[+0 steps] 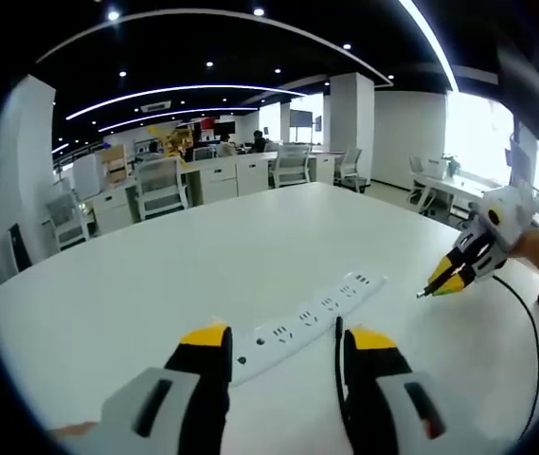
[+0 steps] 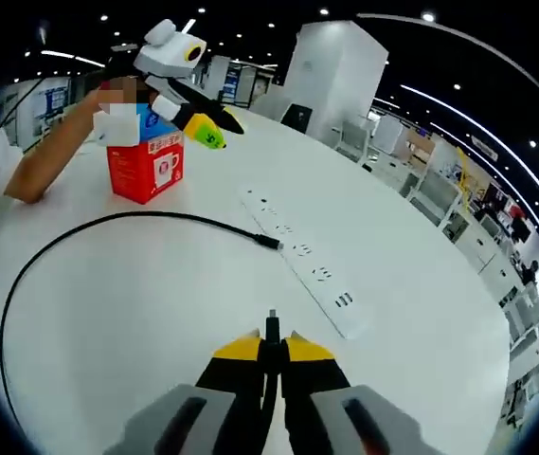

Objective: Find the data cable on the table. Grasp the USB connector end of the cable and insert it into the USB port on the table

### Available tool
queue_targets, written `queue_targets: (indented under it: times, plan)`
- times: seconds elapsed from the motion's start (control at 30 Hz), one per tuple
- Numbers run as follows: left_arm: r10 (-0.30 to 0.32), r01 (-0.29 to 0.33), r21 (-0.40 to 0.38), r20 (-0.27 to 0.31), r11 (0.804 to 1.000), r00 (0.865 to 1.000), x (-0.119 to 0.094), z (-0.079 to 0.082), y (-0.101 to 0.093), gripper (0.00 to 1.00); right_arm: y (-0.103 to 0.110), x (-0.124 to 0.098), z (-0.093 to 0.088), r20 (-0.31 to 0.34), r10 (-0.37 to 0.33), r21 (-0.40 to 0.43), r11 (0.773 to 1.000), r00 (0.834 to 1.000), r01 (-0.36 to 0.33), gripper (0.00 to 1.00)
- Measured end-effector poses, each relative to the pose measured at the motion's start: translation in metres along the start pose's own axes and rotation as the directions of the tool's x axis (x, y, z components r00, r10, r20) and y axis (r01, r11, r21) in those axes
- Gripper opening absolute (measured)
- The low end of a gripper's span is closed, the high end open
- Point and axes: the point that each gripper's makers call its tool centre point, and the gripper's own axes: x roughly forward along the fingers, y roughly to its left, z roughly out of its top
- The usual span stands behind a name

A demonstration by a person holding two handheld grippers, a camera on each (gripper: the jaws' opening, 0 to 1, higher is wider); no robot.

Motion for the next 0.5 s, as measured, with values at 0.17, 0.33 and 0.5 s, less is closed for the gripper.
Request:
queue_targets:
  times: [0.17,0.33,0.5]
  plan:
    - [0.000,0.001,0.000,0.001,1.000,1.000,0.000,0.000,0.000,0.47,-0.012,0.003,0.001,-0.063,0.024,-0.054,0.998,0.998,-0.028,0.09]
    - [-0.001,0.001,-0.001,0.003,1.000,1.000,0.000,0.001,0.001,0.47,-0.018,0.009,0.001,-0.118,0.052,-0.091,0.994,0.992,-0.063,0.09]
    - [-0.001,0.001,-0.001,0.003,1.000,1.000,0.001,0.001,0.001,0.47,-0.026,0.015,-0.002,-0.191,0.077,-0.137,0.985,0.979,-0.104,0.09]
